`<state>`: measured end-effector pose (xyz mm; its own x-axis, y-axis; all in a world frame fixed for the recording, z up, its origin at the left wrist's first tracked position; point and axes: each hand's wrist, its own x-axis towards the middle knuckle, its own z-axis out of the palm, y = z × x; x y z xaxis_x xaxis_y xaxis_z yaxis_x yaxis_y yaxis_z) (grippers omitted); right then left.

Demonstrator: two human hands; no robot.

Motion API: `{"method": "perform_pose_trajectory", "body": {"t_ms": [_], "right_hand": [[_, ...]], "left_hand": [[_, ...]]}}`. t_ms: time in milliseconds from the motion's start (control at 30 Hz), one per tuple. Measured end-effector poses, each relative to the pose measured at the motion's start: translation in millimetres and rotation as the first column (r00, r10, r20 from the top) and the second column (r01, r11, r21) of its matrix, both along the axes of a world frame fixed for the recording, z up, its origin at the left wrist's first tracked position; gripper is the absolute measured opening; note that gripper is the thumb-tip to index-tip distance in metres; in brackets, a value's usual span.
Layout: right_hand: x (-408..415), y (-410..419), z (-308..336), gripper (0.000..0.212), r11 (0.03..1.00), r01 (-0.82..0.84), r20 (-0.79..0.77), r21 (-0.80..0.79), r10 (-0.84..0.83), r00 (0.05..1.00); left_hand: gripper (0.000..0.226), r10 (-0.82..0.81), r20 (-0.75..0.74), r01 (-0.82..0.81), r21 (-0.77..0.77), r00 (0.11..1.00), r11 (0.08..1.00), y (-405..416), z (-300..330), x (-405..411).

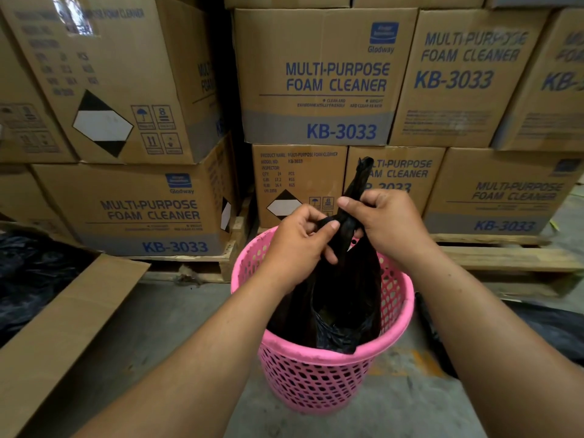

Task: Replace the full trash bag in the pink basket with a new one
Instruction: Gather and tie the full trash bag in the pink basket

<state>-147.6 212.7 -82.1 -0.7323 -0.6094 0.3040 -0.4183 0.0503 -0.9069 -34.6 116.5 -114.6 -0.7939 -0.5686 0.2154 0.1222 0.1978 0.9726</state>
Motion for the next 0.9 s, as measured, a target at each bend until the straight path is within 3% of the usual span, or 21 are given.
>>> {"method": "perform_pose_trajectory", "body": {"t_ms": [267, 367, 433, 533, 600, 667, 700, 733, 800, 900], "right_hand": [[-7, -4, -10, 0.039, 0.996, 0.069, -0.004, 0.055, -0.069, 0.998], [-7, -4, -11, 0.018, 0.999, 0.037, 0.123, 0.008, -0.038, 0.992], [-2, -5, -10, 0.035, 0.996, 0.055, 0.202, -0.073, -0.039, 0.979], [5, -4, -17, 0.057, 0.986, 0.164, -0.012, -0.041, -0.165, 0.986], [7, -5, -20, 0.049, 0.979, 0.199, -0.174, 0.044, -0.189, 0.966], [4, -5, -19, 0.012, 0.97, 0.164, -0.328, 0.179, -0.099, 0.94], [3, -5, -19, 0.015, 0.956, 0.127, -0.394, 0.265, -0.013, 0.919], [1, -5, -20, 0.032, 0.935, 0.08, -0.417, 0.346, 0.076, 0.906], [-1, -1, -18, 0.046, 0.913, -0.046, -0.291, 0.405, 0.176, 0.94], [1, 6, -11, 0.033, 0.899, -0.171, 0.015, 0.403, 0.18, 0.983]], "left_hand": [[0.013, -0.153, 0.064, 0.149, 0.056, 0.986, 0.987, 12, -9, -1], [0.012, -0.113, 0.034, 0.11, 0.082, 0.993, 0.991, 3, -3, 3], [0.011, -0.085, 0.031, 0.083, 0.055, 0.996, 0.995, -4, 0, 5], [0.011, -0.069, 0.031, 0.067, 0.05, 0.997, 0.996, -3, 0, 7], [0.011, -0.067, 0.033, 0.065, 0.049, 0.997, 0.997, -2, 0, 7], [0.012, -0.05, 0.038, 0.049, 0.033, 0.998, 0.998, -5, 0, 8], [0.013, -0.031, 0.039, 0.03, 0.027, 0.999, 0.999, -8, 0, 10], [0.014, -0.007, 0.039, 0.006, 0.025, 0.999, 1.0, -11, 1, 11], [0.013, 0.029, 0.04, -0.029, 0.019, 0.999, 0.999, -17, 3, 13], [0.01, 0.016, 0.055, -0.013, -0.052, 0.998, 0.999, -21, 0, 15]]}}
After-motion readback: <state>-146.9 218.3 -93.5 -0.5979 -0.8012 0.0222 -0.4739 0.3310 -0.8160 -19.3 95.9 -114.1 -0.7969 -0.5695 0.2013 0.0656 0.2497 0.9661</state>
